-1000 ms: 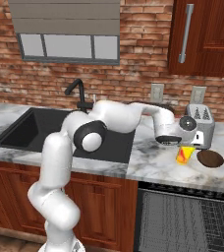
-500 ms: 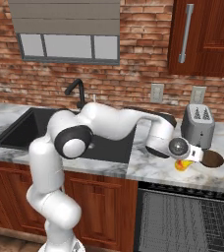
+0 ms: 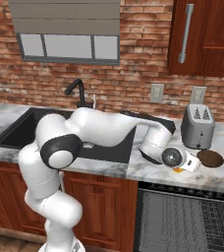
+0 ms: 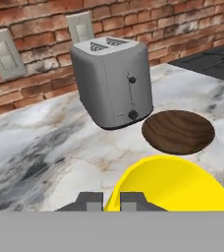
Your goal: Pick up the cup and bowl from the counter, place them in the dishwasher, and close the dishwasher door.
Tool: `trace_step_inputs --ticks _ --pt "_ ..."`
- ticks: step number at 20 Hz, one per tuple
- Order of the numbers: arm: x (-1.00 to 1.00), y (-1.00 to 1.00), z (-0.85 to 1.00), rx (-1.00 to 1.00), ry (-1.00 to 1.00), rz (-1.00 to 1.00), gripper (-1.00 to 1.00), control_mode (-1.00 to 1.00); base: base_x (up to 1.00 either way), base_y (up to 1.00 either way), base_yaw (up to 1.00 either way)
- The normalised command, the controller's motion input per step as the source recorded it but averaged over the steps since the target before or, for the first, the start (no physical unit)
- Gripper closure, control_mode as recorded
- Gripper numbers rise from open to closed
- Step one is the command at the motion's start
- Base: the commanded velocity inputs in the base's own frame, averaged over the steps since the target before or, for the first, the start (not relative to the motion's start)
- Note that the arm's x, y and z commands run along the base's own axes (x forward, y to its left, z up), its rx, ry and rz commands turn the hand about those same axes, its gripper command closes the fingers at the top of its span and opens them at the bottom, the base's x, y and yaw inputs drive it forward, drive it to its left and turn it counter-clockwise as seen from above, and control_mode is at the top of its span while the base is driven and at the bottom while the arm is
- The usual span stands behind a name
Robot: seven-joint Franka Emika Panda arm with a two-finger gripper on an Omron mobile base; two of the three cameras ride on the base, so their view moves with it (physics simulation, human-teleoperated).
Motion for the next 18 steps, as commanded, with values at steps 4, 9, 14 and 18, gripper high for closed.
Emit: trace_step_inputs --ticks 4,9,14,18 --pt "-0.43 0.00 0.21 0.31 -0.04 -0.10 1.00 -1.00 0.00 0.00 0.00" --pt "-0.59 0.00 0.16 0.40 -0.02 -0.12 1.00 -1.00 0.00 0.00 0.00" --pt "-0.64 0.00 0.02 0.30 0.00 -0.11 1.00 -1.00 0.00 0.00 0.00" --pt "-0.38 0.00 0.00 0.17 0.00 -0.08 1.00 -1.00 0.00 0.00 0.00"
